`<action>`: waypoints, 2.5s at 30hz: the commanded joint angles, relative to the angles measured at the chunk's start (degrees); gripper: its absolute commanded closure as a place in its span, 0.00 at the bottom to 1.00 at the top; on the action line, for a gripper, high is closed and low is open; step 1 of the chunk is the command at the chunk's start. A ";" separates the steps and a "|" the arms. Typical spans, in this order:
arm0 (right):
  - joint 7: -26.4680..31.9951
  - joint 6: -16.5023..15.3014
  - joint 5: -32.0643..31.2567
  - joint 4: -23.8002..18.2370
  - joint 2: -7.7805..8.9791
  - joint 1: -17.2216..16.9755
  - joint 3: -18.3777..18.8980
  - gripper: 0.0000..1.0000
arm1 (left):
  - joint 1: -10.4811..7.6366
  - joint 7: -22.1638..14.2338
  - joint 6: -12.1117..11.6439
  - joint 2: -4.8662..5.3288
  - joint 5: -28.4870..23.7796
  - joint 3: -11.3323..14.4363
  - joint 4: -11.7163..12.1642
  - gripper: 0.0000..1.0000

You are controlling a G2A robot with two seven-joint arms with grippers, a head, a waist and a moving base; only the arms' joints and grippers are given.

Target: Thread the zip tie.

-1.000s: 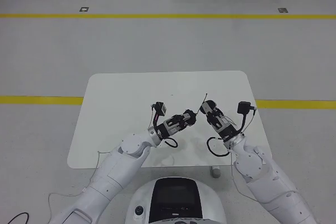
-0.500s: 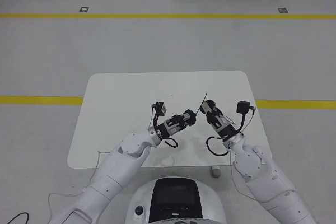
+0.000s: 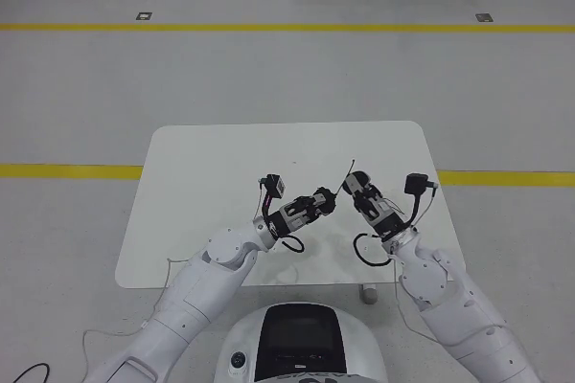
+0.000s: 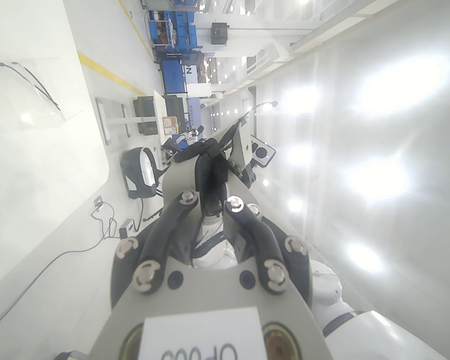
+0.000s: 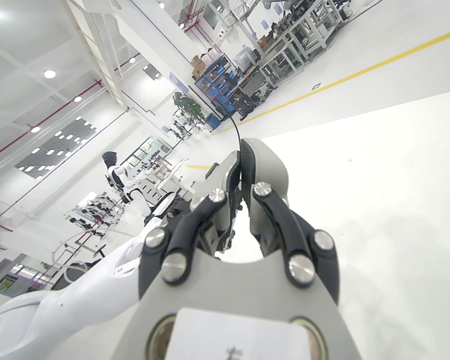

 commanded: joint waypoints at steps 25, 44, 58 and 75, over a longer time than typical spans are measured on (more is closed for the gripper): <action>0.18 0.00 0.58 -0.65 -0.15 0.02 0.01 1.00 | 0.00 0.00 0.00 0.00 0.00 0.00 0.00 1.00; 0.99 0.00 -0.02 0.57 -0.34 0.51 -0.22 1.00 | 0.00 0.00 0.00 0.00 0.00 0.00 0.00 1.00; 0.55 0.00 -1.22 0.99 -0.53 -0.14 0.50 1.00 | 0.00 0.00 0.00 0.00 0.00 0.00 0.00 1.00; 2.15 0.00 -1.28 1.87 -0.72 -0.71 1.20 1.00 | 0.00 0.00 0.00 0.00 0.00 0.00 0.00 1.00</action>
